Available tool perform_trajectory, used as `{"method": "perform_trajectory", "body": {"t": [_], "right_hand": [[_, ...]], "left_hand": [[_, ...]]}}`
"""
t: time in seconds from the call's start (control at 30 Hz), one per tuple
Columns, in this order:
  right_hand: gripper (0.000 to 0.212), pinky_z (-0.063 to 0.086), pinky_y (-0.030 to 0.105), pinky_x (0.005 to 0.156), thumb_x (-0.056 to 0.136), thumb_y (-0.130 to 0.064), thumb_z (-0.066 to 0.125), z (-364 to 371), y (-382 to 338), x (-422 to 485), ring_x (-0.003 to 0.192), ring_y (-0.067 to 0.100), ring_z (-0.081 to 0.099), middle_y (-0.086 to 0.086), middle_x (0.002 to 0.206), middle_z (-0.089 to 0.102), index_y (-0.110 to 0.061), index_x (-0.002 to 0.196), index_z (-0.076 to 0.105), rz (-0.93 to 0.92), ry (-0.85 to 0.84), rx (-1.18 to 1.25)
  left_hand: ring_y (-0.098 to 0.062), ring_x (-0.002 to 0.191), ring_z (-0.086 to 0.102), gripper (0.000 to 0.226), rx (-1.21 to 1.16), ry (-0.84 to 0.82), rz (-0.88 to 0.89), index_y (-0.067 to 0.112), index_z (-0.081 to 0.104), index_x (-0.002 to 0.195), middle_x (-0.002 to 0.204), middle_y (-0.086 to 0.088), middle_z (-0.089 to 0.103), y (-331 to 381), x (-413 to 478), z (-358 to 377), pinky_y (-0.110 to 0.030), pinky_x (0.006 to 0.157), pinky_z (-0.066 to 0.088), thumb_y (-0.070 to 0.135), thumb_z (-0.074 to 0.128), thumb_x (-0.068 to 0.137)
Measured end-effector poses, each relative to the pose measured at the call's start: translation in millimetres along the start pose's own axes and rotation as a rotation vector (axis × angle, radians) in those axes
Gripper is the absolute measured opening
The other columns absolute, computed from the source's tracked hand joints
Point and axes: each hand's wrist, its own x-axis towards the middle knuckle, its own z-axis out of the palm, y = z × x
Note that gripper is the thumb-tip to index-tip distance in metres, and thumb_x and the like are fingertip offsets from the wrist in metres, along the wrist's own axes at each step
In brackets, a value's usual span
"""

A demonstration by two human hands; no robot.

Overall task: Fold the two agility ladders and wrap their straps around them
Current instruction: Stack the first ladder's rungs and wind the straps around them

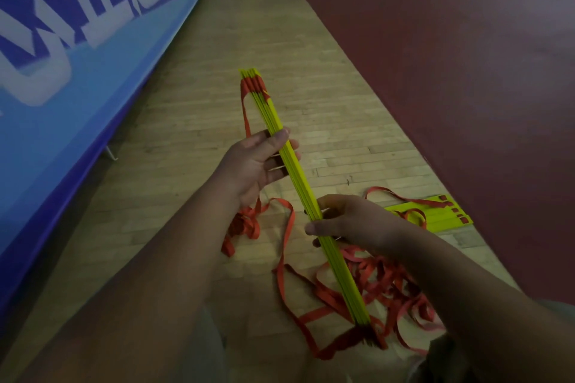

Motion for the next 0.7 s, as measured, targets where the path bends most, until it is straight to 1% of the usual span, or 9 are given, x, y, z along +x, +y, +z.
{"method": "perform_trajectory", "body": {"t": [0.07, 0.17, 0.23, 0.3, 0.4, 0.47, 0.5, 0.6, 0.7], "right_hand": [[0.037, 0.059, 0.070, 0.098, 0.082, -0.045, 0.092, -2, 2, 2, 0.107, 0.043, 0.079, 0.023, 0.105, 0.078, -0.016, 0.100, 0.076, -0.006, -0.006, -0.043], [0.023, 0.065, 0.054, 0.086, 0.093, -0.034, 0.088, -4, 3, 4, 0.101, 0.033, 0.082, 0.014, 0.099, 0.083, -0.013, 0.099, 0.078, 0.002, 0.034, -0.042], [0.021, 0.060, 0.043, 0.078, 0.096, -0.031, 0.085, -5, -1, 2, 0.101, 0.033, 0.083, 0.013, 0.101, 0.084, -0.013, 0.103, 0.080, 0.009, 0.080, 0.034], [0.024, 0.059, 0.039, 0.074, 0.099, -0.030, 0.082, -6, -6, -2, 0.102, 0.033, 0.083, 0.011, 0.107, 0.084, -0.010, 0.112, 0.080, 0.017, 0.154, 0.134], [0.028, 0.060, 0.031, 0.059, 0.102, -0.029, 0.077, -13, -11, -5, 0.102, 0.034, 0.083, 0.012, 0.114, 0.083, -0.005, 0.118, 0.078, 0.040, 0.295, 0.350], [0.028, 0.058, 0.029, 0.053, 0.103, -0.027, 0.076, -18, -11, -5, 0.099, 0.034, 0.083, 0.015, 0.118, 0.082, -0.003, 0.117, 0.075, 0.065, 0.362, 0.508], [0.027, 0.059, 0.030, 0.053, 0.103, -0.027, 0.076, -21, -10, -5, 0.096, 0.033, 0.084, 0.016, 0.119, 0.082, -0.003, 0.116, 0.074, 0.074, 0.389, 0.571], [0.027, 0.062, 0.032, 0.054, 0.103, -0.026, 0.077, -28, -5, -6, 0.092, 0.030, 0.084, 0.018, 0.117, 0.082, -0.001, 0.114, 0.073, 0.098, 0.451, 0.682], [0.030, 0.061, 0.031, 0.054, 0.102, -0.027, 0.079, -33, 1, -9, 0.096, 0.033, 0.084, 0.020, 0.116, 0.082, 0.001, 0.112, 0.074, 0.123, 0.490, 0.675]], "left_hand": [[-0.026, 0.101, 0.081, 0.052, -0.005, 0.021, 0.008, 0.011, 0.072, 0.127, 0.113, -0.012, 0.082, 1, 2, 1, -0.037, 0.081, 0.067, 0.036, 0.082, 0.083], [-0.025, 0.106, 0.081, 0.041, 0.034, 0.053, -0.017, 0.008, 0.067, 0.133, 0.120, -0.014, 0.080, -4, 7, 3, -0.038, 0.088, 0.066, 0.034, 0.071, 0.102], [-0.024, 0.110, 0.080, 0.044, 0.186, 0.028, -0.095, 0.011, 0.061, 0.145, 0.129, -0.012, 0.077, -9, 6, 2, -0.039, 0.096, 0.063, 0.037, 0.062, 0.110], [-0.022, 0.113, 0.079, 0.044, 0.451, -0.082, -0.193, 0.015, 0.055, 0.151, 0.137, -0.010, 0.074, -15, -3, -1, -0.038, 0.099, 0.061, 0.036, 0.058, 0.113], [-0.016, 0.117, 0.077, 0.035, 0.796, -0.375, -0.357, 0.016, 0.060, 0.145, 0.133, -0.002, 0.076, -22, -25, -2, -0.039, 0.105, 0.059, 0.033, 0.056, 0.114], [-0.013, 0.120, 0.075, 0.036, 0.883, -0.553, -0.438, 0.015, 0.063, 0.143, 0.128, 0.004, 0.078, -26, -40, 1, -0.040, 0.111, 0.054, 0.034, 0.056, 0.114], [-0.011, 0.116, 0.075, 0.036, 0.905, -0.604, -0.457, 0.015, 0.065, 0.143, 0.122, 0.005, 0.078, -29, -47, 3, -0.039, 0.110, 0.052, 0.034, 0.058, 0.113], [-0.011, 0.100, 0.070, 0.035, 1.024, -0.664, -0.399, 0.029, 0.073, 0.136, 0.103, 0.004, 0.074, -32, -62, 6, -0.039, 0.104, 0.056, 0.047, 0.066, 0.107], [-0.012, 0.105, 0.073, 0.027, 0.989, -0.669, -0.395, 0.044, 0.078, 0.114, 0.104, 0.011, 0.078, -36, -67, -4, -0.044, 0.110, 0.058, 0.063, 0.069, 0.096]]}}
